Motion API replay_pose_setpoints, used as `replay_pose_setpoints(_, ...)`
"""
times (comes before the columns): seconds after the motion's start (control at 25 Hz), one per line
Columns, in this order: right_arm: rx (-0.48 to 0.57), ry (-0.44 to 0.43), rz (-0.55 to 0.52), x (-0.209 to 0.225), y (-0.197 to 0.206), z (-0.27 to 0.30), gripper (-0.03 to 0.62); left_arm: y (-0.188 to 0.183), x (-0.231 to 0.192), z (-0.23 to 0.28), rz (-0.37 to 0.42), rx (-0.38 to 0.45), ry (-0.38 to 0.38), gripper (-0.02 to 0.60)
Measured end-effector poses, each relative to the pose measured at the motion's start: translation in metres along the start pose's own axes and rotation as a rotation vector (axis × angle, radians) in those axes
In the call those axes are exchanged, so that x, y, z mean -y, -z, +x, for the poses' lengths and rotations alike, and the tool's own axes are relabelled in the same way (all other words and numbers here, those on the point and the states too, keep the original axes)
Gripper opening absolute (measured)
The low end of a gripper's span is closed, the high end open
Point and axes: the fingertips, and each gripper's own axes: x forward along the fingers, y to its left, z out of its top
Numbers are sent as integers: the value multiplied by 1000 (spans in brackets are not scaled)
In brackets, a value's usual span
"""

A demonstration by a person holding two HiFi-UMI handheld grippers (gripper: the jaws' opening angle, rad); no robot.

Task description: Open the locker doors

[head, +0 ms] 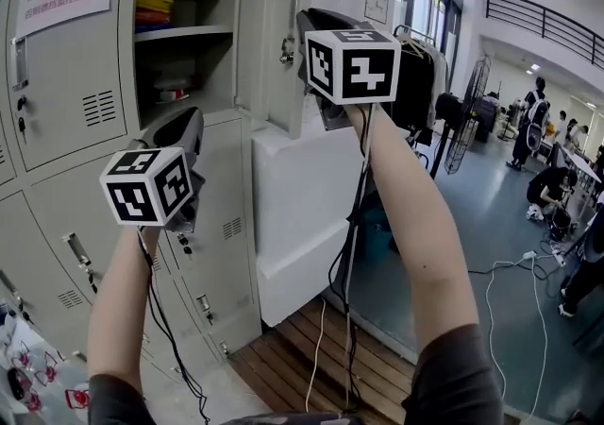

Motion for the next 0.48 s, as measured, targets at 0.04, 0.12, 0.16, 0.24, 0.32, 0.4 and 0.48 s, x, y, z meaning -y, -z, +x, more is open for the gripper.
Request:
replay_pose_setpoints(0.04, 1, 2, 3, 4, 2, 0, 58, 1, -1, 2, -1, 0, -2, 8)
replay_pose_setpoints(0.12, 6, 1, 14, 11, 5, -1, 55, 3, 0, 6, -3, 1, -5, 9)
replay_pose_setpoints(0.16, 11, -2, 23, 15, 6, -1, 55, 3, 1, 8, -4, 2, -5, 9)
replay_pose_setpoints(0.24, 23, -10, 43, 21, 8, -3, 54, 4, 4, 12, -6, 4, -4, 9)
replay_pose_setpoints(0.32, 32, -14, 53, 26, 9, -4, 54, 6, 7, 15, -7, 4, -1, 8)
replay_pose_setpoints(0.4, 31, -11, 56, 30, 11, -3, 51, 8, 8, 19, -7, 2, 0, 9)
replay_pose_setpoints(0.48, 32, -8, 62, 33, 14, -1, 51, 12, 7, 21, -7, -2, -1, 9)
